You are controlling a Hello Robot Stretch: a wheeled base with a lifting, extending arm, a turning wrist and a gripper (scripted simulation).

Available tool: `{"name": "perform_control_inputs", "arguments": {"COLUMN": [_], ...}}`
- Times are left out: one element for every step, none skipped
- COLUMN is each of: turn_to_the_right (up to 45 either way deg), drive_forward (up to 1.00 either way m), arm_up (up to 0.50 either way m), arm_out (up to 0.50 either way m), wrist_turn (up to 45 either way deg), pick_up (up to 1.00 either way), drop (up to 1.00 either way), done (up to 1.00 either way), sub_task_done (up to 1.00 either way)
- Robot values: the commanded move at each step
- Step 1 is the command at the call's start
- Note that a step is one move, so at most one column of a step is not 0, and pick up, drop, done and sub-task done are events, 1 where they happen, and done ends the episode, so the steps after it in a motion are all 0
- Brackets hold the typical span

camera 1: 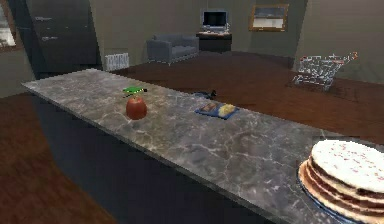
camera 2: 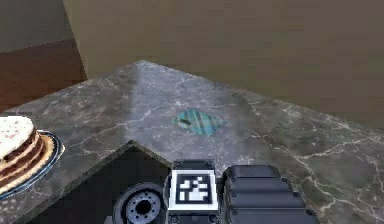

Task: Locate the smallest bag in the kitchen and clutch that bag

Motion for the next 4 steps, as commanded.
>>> {"name": "perform_control_inputs", "arguments": {"turn_to_the_right": [0.0,0.0,0.0,0.0], "drive_forward": [0.00,0.00,0.00,0.00], "arm_up": [0.00,0.00,0.00,0.00], "arm_out": [0.30,0.00,0.00,0.00], "wrist_turn": [0.0,45.0,45.0,45.0], "pick_up": [0.00,0.00,0.00,0.00], "drop": [0.00,0.00,0.00,0.00], "done": [0.00,0.00,0.00,0.00], "sub_task_done": [0.00,0.00,0.00,0.00]}}
